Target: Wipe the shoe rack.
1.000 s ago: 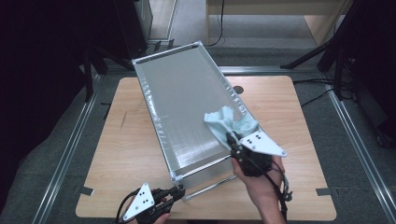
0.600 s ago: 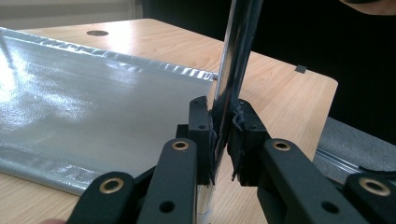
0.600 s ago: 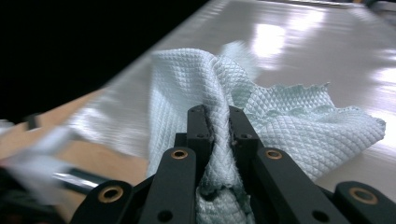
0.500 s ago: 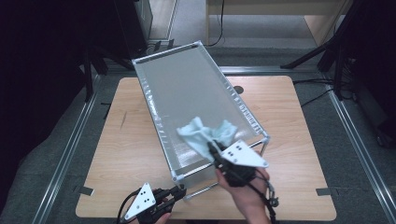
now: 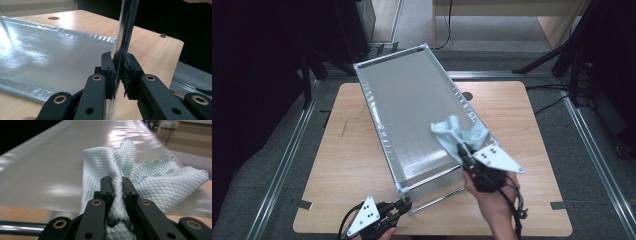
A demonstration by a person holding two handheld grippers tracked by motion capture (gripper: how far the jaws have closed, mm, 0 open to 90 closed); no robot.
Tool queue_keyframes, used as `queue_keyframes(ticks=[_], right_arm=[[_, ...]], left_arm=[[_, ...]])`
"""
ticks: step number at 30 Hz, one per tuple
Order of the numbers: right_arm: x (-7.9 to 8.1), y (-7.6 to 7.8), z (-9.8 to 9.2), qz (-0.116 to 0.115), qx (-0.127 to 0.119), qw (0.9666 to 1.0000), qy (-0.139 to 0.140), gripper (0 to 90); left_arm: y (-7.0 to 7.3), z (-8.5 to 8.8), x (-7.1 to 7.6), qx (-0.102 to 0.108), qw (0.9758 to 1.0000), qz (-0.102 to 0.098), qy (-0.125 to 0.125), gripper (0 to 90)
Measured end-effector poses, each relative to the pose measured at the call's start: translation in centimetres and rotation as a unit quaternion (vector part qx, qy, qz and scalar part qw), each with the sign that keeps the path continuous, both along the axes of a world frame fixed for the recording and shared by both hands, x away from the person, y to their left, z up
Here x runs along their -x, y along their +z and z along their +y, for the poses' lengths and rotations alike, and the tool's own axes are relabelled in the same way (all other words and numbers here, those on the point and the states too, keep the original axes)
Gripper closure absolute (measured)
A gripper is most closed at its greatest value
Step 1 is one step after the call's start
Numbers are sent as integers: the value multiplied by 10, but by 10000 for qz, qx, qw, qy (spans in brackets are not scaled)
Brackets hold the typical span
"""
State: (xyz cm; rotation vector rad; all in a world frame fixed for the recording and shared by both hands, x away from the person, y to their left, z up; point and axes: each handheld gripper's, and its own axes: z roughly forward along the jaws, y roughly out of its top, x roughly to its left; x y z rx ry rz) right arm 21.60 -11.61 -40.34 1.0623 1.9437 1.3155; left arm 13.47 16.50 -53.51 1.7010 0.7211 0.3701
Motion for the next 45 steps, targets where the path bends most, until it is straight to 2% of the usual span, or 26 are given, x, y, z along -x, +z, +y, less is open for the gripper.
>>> queue_keyframes(ticks=[1, 3, 4, 5, 6, 9, 12, 16, 17, 18, 19, 20, 21, 23, 24, 26, 27, 30, 31, 34, 36, 37, 39, 41, 44, 45], right_arm=[[9, -1, 20, 19, 4, 9994, 333, 820], [19, -2, 40, 67, -75, 9975, 705, 820], [19, -2, 40, 67, -75, 9975, 705, 820], [29, -3, 58, 57, -119, 9942, 1065, 820], [34, -3, 65, 42, -124, 9931, 1168, 820], [42, -1, 71, 45, -141, 9900, 1402, 820], [42, 0, 63, 36, -130, 9900, 1402, 820], [31, 1, 25, -38, -275, 9957, 879, 820], [26, 2, -1, -126, -322, 9982, 492, 819], [26, 2, -1, -126, -322, 9982, 492, 819], [22, 4, -25, -277, -262, 9992, 127, 819], [22, 4, -25, -277, -262, 9992, 127, 819], [20, 5, -48, -371, -244, 9987, -268, 819], [19, 5, -58, -381, -298, 9979, -436, 820], [19, 1, -72, -257, -654, 9963, -485, 821], [20, 0, -71, -249, -680, 9962, -483, 822], [22, -1, -68, -286, -633, 9964, -493, 822], [33, -2, -42, -297, -563, 9979, -134, 822], [33, -2, -42, -297, -563, 9979, -134, 822], [44, -4, -15, -306, -544, 9976, 303, 821], [51, -5, 0, -251, -585, 9957, 667, 820], [60, -7, 17, -225, -602, 9921, 1077, 819], [67, -9, 30, -235, -585, 9895, 1302, 819], [71, -10, 36, -364, -473, 9899, 1288, 819], [69, -10, 31, -345, -475, 9905, 1242, 820], [64, -9, 19, -341, -479, 9932, 1001, 819]], left_arm=[[0, -1, -1, 4, 10000, 7, 5, 806], [0, -2, -1, 29, 10000, 14, 0, 805], [0, -2, -1, 29, 10000, 14, 0, 805], [-1, -2, -1, 25, 10000, 10, -13, 805], [-1, -2, -1, 25, 10000, 10, -13, 805], [0, -2, -2, 26, 10000, 17, -32, 805], [0, -1, -3, 23, 10000, 22, -61, 805], [-1, -1, -3, 27, 10000, 19, -84, 805], [-1, -1, -3, 33, 10000, 25, -81, 804], [-1, -1, -3, 42, 10000, 27, -81, 804], [-1, -2, -4, 56, 9999, 33, -77, 804], [-1, -2, -4, 56, 9999, 33, -77, 804], [-1, -2, -4, 52, 9999, 45, -79, 804], [-1, -3, -4, 60, 9999, 48, -73, 804], [-1, -3, -5, 84, 9999, 66, -72, 804], [-2, -3, -5, 94, 9999, 74, -84, 803], [-2, -3, -5, 94, 9999, 75, -96, 803], [-2, -4, -6, 103, 9999, 79, -100, 803], [-2, -4, -7, 117, 9998, 85, -117, 803], [-2, -5, -8, 136, 9998, 100, -119, 802], [-2, -5, -8, 122, 9998, 100, -117, 802], [-2, -6, -8, 121, 9998, 93, -102, 802], [-2, -6, -8, 110, 9998, 88, -105, 802], [-2, -6, -9, 104, 9998, 93, -128, 802], [-2, -6, -9, 97, 9998, 101, -135, 802], [-1, -6, -9, 94, 9998, 104, -132, 802]])
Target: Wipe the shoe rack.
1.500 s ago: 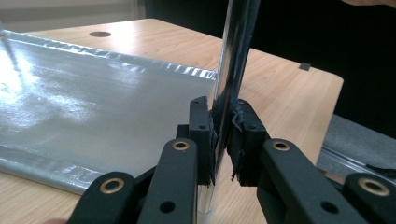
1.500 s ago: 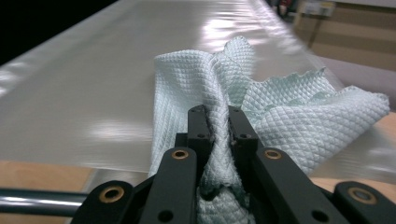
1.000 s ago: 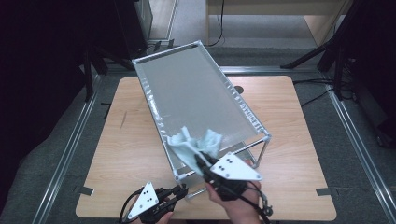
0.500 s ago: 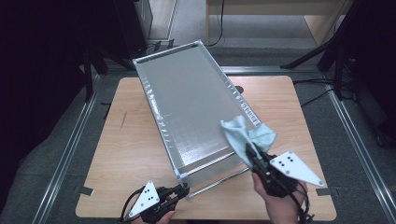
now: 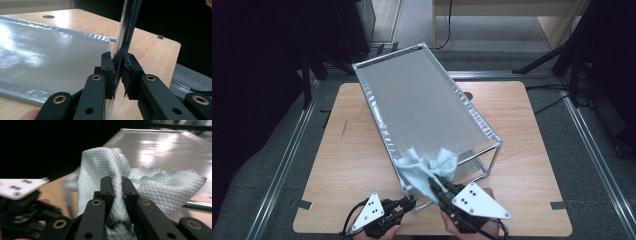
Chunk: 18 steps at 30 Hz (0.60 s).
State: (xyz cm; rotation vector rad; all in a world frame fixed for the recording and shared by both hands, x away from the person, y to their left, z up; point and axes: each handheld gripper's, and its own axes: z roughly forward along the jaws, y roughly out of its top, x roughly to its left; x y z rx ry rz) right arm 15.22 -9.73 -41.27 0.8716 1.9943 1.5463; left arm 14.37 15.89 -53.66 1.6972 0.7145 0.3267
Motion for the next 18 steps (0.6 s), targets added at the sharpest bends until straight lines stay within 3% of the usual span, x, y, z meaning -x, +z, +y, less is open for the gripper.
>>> queue_keyframes(ticks=[3, 4, 5, 6, 10, 12, 14, 16, 18], right_arm=[[-7, 1, -18, -54, 33, 9992, -392, 819], [-14, 0, -35, -264, 263, 9941, -1019, 819], [-18, -1, -42, -437, 448, 9890, -1343, 819], [-21, -2, -49, -424, 452, 9866, -1509, 819], [-26, -5, -59, -191, 106, 9878, -1544, 819], [-23, -5, -52, -211, 182, 9880, -1519, 819], [-19, -5, -42, -161, 140, 9916, -1279, 819], [-10, -7, -23, -107, 100, 9962, -856, 818], [-6, -7, -14, -125, 139, 9972, -718, 818]], left_arm=[[0, 0, 0, -37, 10000, -2, -4, 802], [0, 0, 0, -38, 10000, -2, -10, 802], [0, 0, 0, -31, 10000, -2, -12, 802], [0, 0, 0, -23, 10000, 3, -20, 802], [0, -1, -1, -21, 10000, 5, -17, 802], [0, -1, -1, -14, 10000, 20, -28, 802], [0, -1, -2, -25, 10000, 18, -18, 802], [0, -2, -2, -26, 10000, 20, -1, 802], [0, -2, -2, -27, 10000, 18, -1, 802]])
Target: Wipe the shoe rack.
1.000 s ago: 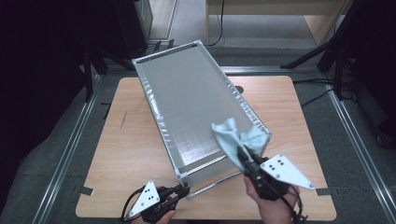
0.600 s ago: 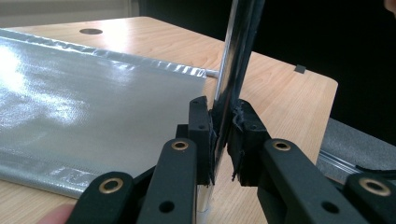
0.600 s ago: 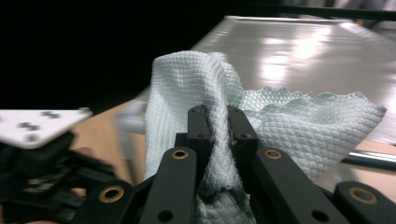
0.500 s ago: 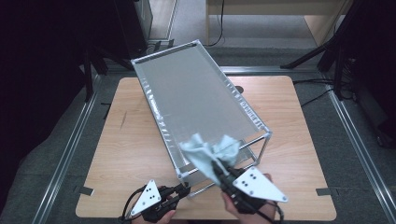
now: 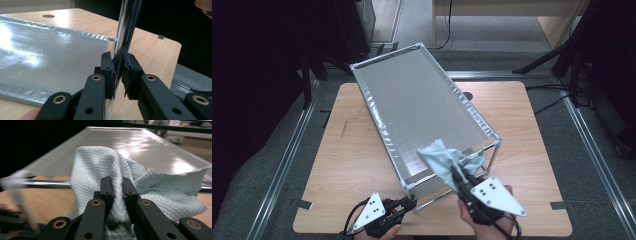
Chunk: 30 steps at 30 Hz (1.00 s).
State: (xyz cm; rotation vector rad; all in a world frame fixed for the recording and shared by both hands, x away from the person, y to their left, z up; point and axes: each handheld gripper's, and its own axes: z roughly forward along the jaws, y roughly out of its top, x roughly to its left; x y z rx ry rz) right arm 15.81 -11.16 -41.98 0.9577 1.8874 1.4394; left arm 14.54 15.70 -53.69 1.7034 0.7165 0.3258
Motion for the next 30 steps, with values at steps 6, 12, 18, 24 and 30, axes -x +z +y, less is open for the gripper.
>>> queue_keyframes(ticks=[6, 12, 18, 24, 30], right_arm=[[22, -3, 37, -81, 222, 9962, 837, 817], [4, -1, 1, -9, 150, 9997, 188, 819], [-19, -8, -69, -54, 139, 9929, -1183, 820], [-29, -29, -100, 251, 23, 9888, -1473, 820], [-49, -76, -80, 1090, 589, 9839, -1285, 820]], left_arm=[[0, 0, 0, 20, 10000, -5, -23, 802], [-1, 1, -1, 7, 10000, -3, -69, 802], [-2, 2, -2, 46, 9999, 23, -86, 800], [-2, 2, -2, 28, 9999, 31, -94, 800], [-2, 2, -3, 31, 9999, 66, -135, 798]])
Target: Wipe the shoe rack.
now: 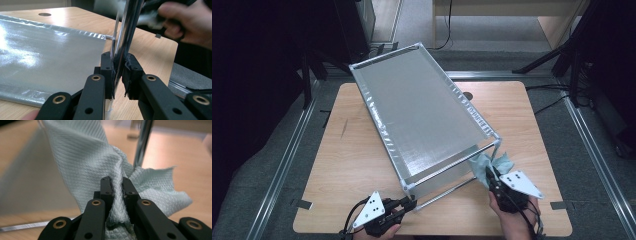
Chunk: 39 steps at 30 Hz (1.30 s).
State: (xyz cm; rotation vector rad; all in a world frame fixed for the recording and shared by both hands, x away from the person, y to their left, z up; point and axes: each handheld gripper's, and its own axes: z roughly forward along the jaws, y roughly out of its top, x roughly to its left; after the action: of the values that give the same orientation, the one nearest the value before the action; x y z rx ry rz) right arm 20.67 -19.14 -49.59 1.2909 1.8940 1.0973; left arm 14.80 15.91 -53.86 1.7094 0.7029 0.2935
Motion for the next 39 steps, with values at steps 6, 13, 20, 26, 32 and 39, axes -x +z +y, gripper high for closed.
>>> queue_keyframes(ticks=[6, 13, 20, 26, 32, 39], right_arm=[[-12, -17, -11, 391, 155, 9984, -389, 821], [2, 23, -18, -368, -32, 9982, -475, 822], [16, 61, -27, -1225, -267, 9905, -573, 822], [-7, 19, -31, -334, -74, 9975, -618, 822], [-26, -13, -36, 282, -46, 9974, -657, 822], [-13, 25, -36, -351, -529, 9964, -569, 823]], left_arm=[[0, 0, 0, -18, 10000, 5, -5, 799], [0, 0, 0, -24, 10000, 7, 5, 799], [-1, 0, 0, -22, 10000, 9, 7, 799], [-1, -1, 0, -43, 10000, 15, 13, 799], [-1, 0, 0, -46, 10000, 26, -8, 798], [-2, 0, -1, -38, 10000, 49, -10, 797]])
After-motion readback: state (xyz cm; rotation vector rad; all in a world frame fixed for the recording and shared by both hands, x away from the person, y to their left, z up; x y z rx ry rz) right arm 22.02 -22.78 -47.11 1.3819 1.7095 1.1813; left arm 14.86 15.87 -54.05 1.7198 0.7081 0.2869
